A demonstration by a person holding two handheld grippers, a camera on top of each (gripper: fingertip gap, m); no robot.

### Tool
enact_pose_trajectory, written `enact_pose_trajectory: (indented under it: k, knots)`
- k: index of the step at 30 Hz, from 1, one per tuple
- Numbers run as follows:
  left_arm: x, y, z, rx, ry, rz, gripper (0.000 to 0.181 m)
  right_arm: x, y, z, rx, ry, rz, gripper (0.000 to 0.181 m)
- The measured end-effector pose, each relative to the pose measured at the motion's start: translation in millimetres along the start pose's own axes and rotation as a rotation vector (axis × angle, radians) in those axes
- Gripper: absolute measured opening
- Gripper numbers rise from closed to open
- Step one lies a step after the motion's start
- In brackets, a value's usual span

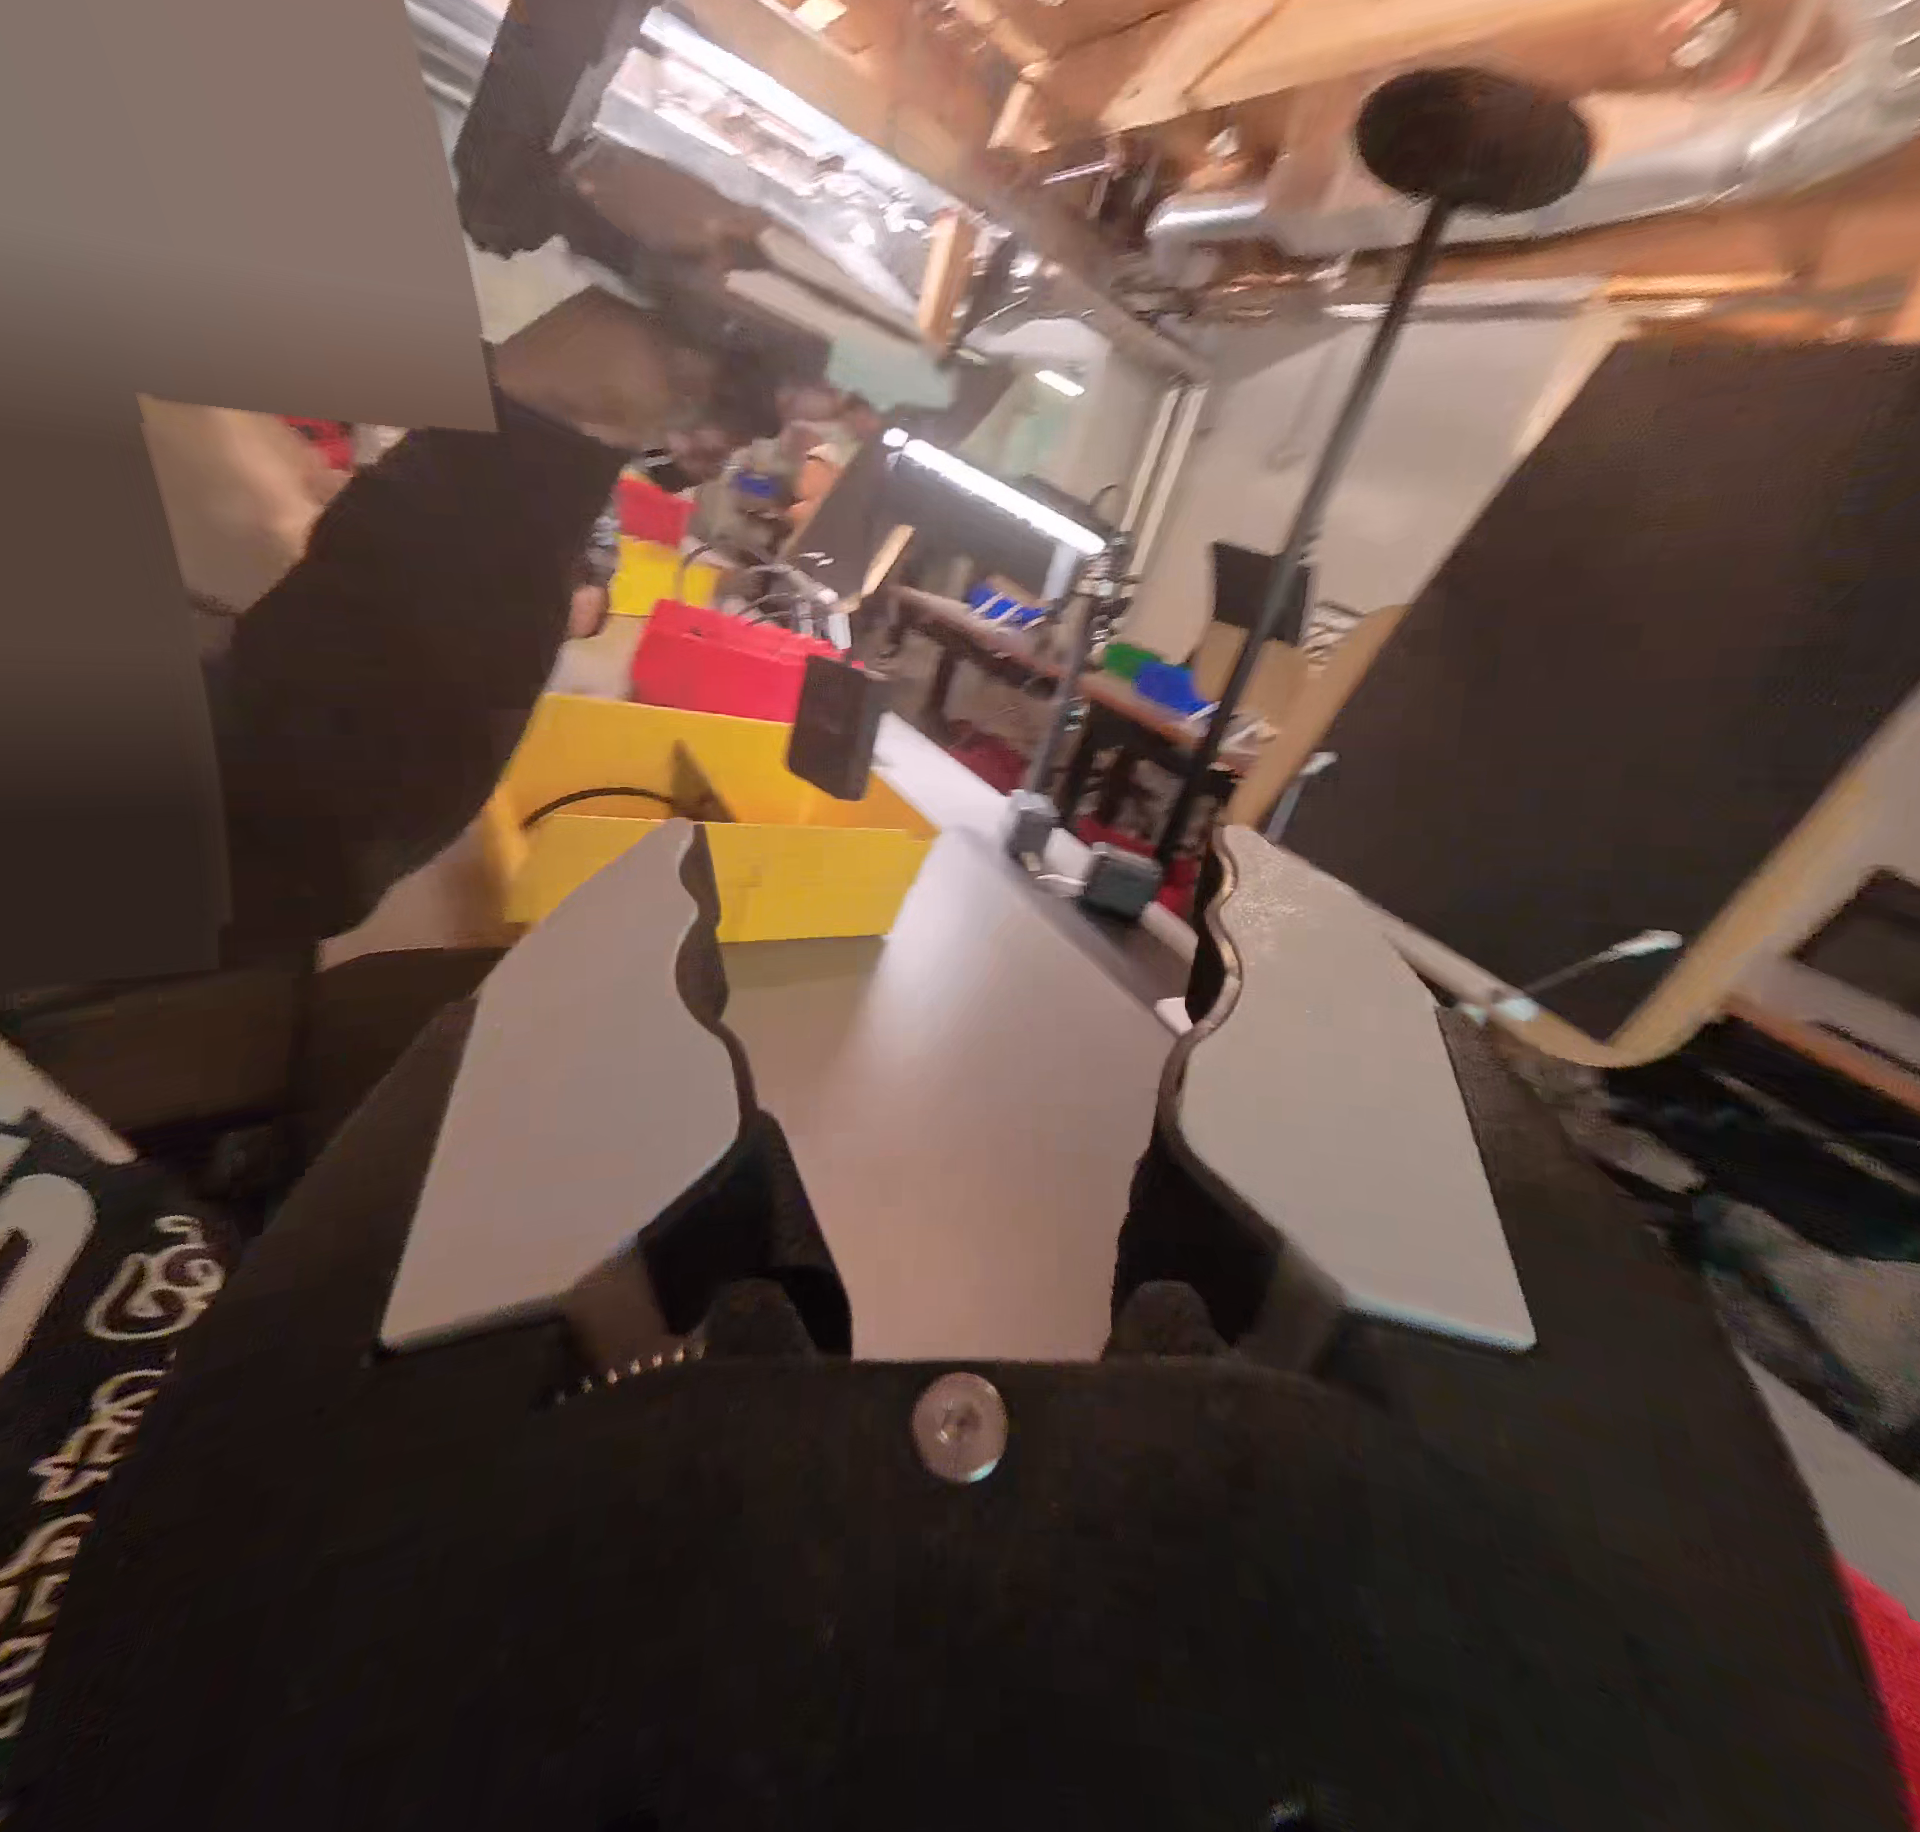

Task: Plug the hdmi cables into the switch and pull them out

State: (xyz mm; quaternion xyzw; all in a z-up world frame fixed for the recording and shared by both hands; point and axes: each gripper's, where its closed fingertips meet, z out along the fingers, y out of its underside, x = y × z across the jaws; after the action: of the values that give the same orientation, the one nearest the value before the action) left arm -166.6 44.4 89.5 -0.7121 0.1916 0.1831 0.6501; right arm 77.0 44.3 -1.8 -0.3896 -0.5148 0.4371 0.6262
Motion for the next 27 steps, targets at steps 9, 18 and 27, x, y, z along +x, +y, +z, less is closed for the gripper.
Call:
enact_pose_trajectory:
  k: [9,18,27]
  knots:
    - [85,-52,-7,0.186,0.177,0.041,0.004,-27,50,66,-0.056,-0.068,0.083,0.068]
    - [118,-87,-44,0.461,0.305,-0.06,0.003,-59,40,80,0.053,-0.146,0.075,0.02]
    - [84,-40,-50,0.793,0.191,-0.525,0.07,-10,7,52,0.044,0.377,-0.438,0.014]
